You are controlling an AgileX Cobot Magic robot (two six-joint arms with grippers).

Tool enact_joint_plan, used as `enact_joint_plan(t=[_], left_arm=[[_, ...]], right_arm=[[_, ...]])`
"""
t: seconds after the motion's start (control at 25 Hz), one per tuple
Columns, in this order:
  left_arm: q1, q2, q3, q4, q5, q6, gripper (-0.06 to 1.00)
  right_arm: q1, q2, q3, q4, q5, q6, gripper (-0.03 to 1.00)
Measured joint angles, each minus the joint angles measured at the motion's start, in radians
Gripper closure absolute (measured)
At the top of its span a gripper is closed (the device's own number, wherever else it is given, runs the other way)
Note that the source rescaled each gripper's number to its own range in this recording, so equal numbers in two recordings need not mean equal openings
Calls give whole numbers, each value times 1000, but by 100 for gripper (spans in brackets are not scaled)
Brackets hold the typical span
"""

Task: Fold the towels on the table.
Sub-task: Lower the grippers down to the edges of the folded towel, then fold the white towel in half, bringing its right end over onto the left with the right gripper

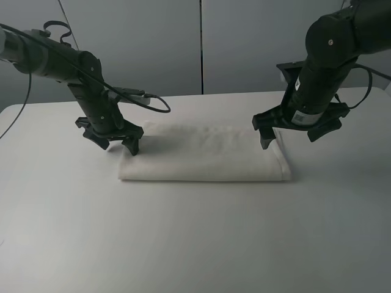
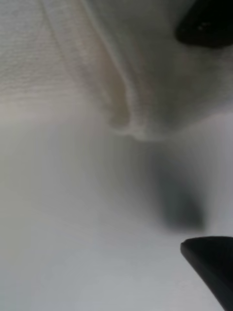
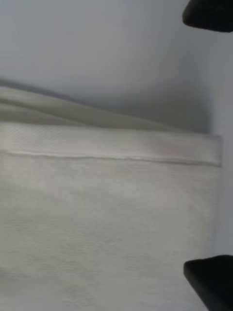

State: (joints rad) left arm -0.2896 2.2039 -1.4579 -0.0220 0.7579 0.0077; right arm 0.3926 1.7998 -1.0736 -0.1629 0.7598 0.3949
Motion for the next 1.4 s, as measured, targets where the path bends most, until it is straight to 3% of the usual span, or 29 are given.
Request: enact_joint_plan(t=[0.44, 0.76, 1.2, 1.28, 1.32, 1.4], left_arm=[[0, 7, -6, 13, 4, -2, -5], [0, 7, -8, 22, 13, -8, -5], [0, 7, -8, 22, 13, -8, -5], [0, 7, -8, 22, 13, -8, -5], [0, 7, -8, 22, 13, -8, -5], [0, 7, -8, 22, 13, -8, -5]], right_arm=[[-2, 215, -199, 54, 93, -48, -3], [-84, 318, -250, 238, 83, -164, -3], [-91, 365, -258, 255, 55, -185, -3], [-91, 364, -258, 253, 53, -198, 5], [-91, 365, -258, 253, 48, -200, 17], [-91, 367, -258, 261, 38, -206, 50]])
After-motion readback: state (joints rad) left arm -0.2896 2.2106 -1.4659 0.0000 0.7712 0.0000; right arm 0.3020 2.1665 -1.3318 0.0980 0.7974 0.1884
